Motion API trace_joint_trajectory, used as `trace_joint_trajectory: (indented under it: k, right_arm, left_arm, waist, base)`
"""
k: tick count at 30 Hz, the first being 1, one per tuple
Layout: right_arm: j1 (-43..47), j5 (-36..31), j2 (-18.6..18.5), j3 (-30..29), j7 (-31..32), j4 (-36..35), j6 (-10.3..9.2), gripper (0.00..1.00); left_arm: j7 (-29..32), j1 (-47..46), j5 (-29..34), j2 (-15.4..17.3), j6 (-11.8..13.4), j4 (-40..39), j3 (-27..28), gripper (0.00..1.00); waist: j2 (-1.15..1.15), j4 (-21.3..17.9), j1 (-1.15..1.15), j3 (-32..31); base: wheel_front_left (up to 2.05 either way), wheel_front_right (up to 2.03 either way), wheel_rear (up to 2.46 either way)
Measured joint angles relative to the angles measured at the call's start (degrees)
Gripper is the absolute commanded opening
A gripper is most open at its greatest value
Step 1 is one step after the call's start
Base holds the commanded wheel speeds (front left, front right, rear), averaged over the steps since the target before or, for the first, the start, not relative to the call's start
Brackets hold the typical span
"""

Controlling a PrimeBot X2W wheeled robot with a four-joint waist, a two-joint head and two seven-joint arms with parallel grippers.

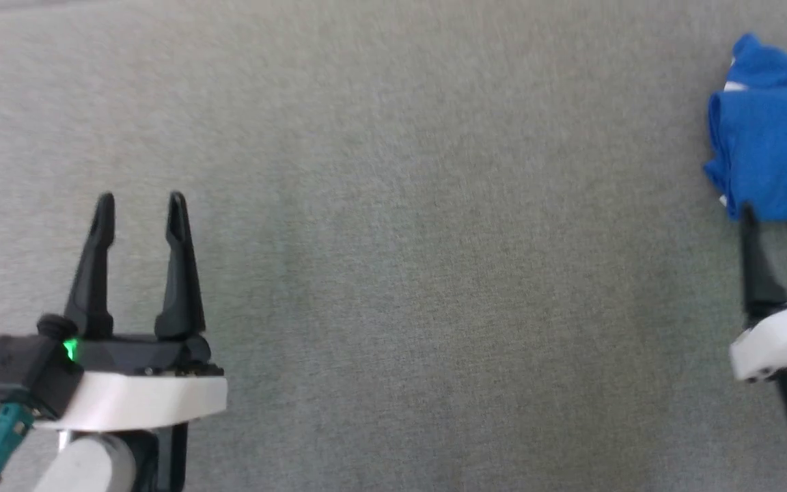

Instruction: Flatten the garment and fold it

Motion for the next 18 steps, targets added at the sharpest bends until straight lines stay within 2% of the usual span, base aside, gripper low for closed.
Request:
trace_joint_trajectory:
  k: [3,6,10,18]
  right_arm:
    - [2.15,-1.18,2.97,1.20,-4.05,-2.97,0.00,1.00]
    - [3.46,-2.52,4.37,1.37,-8.21,-5.54,0.00,1.00]
    - [5.10,-3.22,5.08,1.62,-12.36,-7.01,0.00,1.00]
    - [10.28,-3.25,5.26,2.30,-15.45,-7.61,0.00,1.00]
  left_arm:
    - [-0.01,1.75,0.89,-1.05,-0.40,0.32,0.42,1.00]
    - [-0.01,3.26,1.98,-1.93,-0.67,0.40,0.80,1.00]
    - [0.00,5.37,2.80,-2.65,-1.56,0.68,1.03,1.00]
    - [-0.01,10.57,7.02,-4.68,-2.54,1.14,1.65,1.00]
  waist:
    - [0.00,0.82,0.00,-2.72]
    - [0.00,1.66,0.00,-5.37]
    - [0.00,2.72,0.00,-8.81]
    - [0.00,4.47,0.00,-14.92]
  base:
    - [0.00,0.00,0.00]
    - [0.00,0.00,0.00]
    - [0.00,0.00,0.00]
    - [0.00,0.00,0.00]
